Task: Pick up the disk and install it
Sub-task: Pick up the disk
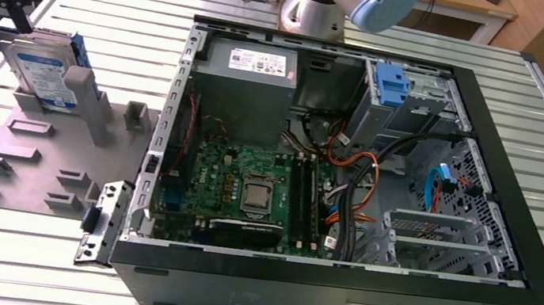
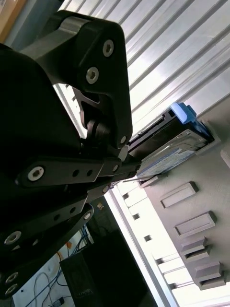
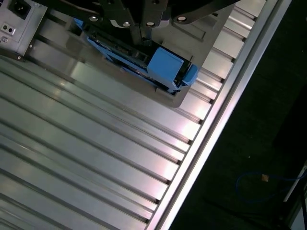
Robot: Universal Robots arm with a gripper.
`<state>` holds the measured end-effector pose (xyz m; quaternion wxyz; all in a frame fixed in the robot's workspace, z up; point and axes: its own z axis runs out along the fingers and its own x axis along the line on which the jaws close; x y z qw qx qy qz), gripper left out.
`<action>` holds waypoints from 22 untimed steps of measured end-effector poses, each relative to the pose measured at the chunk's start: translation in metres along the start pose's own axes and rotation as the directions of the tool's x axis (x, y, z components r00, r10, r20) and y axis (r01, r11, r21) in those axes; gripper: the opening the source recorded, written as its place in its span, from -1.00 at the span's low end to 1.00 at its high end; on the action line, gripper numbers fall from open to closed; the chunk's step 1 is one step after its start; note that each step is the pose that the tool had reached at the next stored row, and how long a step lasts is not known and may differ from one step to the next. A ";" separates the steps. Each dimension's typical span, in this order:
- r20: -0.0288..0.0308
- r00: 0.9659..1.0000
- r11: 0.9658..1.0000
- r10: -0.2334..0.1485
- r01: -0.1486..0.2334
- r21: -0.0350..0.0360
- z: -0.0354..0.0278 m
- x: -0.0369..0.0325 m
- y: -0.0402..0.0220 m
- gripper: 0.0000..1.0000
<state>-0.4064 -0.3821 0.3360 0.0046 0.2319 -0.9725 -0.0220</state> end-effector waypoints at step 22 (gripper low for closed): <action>-0.002 0.999 0.999 -0.053 0.053 0.000 0.0000 0.0000 0.0000 -0.79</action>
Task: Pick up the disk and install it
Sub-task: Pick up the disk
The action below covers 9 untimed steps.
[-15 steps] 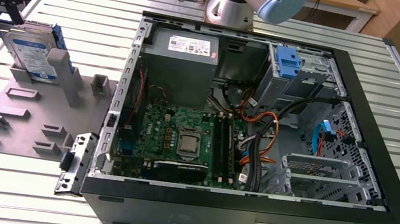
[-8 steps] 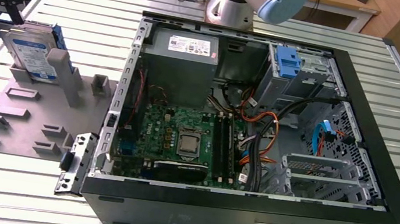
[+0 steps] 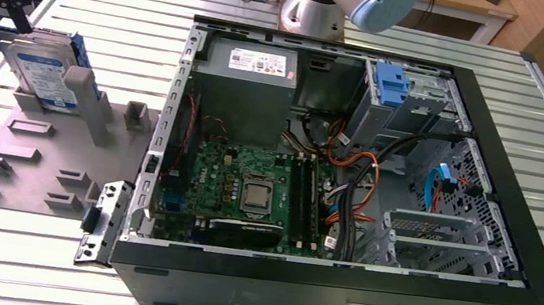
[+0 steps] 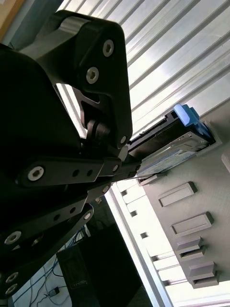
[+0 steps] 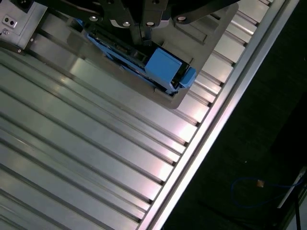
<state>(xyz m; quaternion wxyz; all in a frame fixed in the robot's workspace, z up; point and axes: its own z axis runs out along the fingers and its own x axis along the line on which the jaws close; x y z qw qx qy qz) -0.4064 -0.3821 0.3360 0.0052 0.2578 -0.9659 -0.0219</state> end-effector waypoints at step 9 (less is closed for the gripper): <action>-0.003 0.997 0.997 -0.071 0.071 0.000 0.0000 0.0000 0.0000 -0.79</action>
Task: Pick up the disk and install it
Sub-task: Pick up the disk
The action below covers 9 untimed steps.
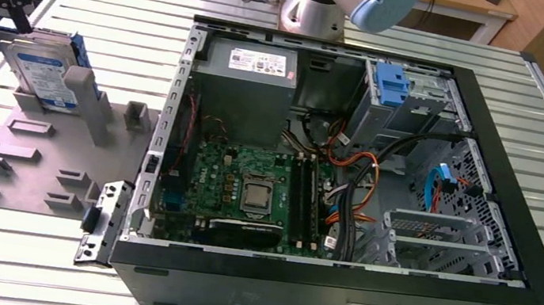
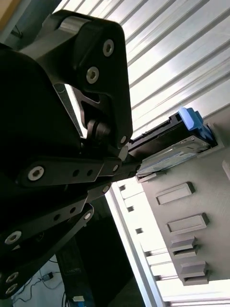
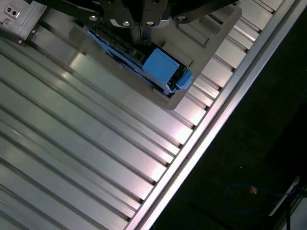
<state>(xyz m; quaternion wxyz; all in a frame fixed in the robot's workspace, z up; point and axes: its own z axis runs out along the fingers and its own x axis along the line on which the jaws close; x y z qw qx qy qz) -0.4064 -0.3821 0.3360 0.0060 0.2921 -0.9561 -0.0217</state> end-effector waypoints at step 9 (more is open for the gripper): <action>-0.003 0.998 0.998 -0.063 0.063 0.000 0.0000 0.0000 0.0000 -0.79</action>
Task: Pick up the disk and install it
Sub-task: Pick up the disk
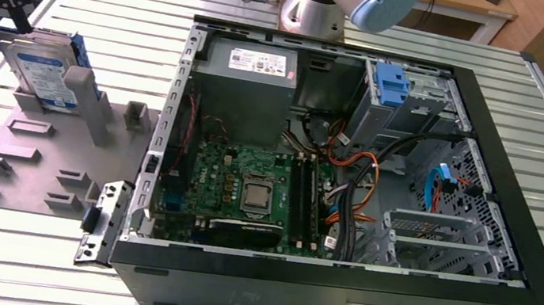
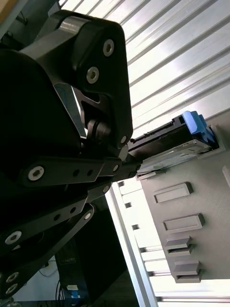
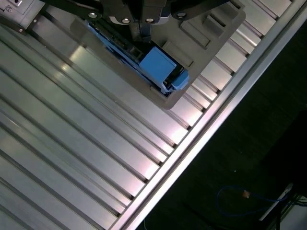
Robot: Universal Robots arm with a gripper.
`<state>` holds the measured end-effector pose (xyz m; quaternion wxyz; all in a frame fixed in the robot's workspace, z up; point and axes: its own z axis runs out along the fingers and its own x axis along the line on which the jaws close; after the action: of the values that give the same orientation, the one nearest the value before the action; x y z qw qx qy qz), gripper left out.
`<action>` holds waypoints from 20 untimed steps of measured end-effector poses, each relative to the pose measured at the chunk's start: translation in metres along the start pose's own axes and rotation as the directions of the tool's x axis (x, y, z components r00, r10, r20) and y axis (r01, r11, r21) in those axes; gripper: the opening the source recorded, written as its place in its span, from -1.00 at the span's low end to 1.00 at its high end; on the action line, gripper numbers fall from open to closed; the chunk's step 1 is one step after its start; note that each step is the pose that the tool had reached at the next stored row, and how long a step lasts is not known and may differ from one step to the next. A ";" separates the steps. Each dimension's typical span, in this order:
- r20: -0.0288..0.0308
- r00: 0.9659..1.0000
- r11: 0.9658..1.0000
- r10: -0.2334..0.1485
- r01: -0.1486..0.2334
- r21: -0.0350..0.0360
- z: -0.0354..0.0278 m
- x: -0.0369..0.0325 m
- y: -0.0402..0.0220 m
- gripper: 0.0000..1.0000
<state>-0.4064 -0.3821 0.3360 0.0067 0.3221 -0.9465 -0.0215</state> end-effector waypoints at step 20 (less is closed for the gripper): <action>-0.004 0.996 0.996 -0.092 0.092 0.000 0.0002 0.0000 0.0000 -0.79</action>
<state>-0.4064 -0.3821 0.3358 0.0077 0.3652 -0.9307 -0.0212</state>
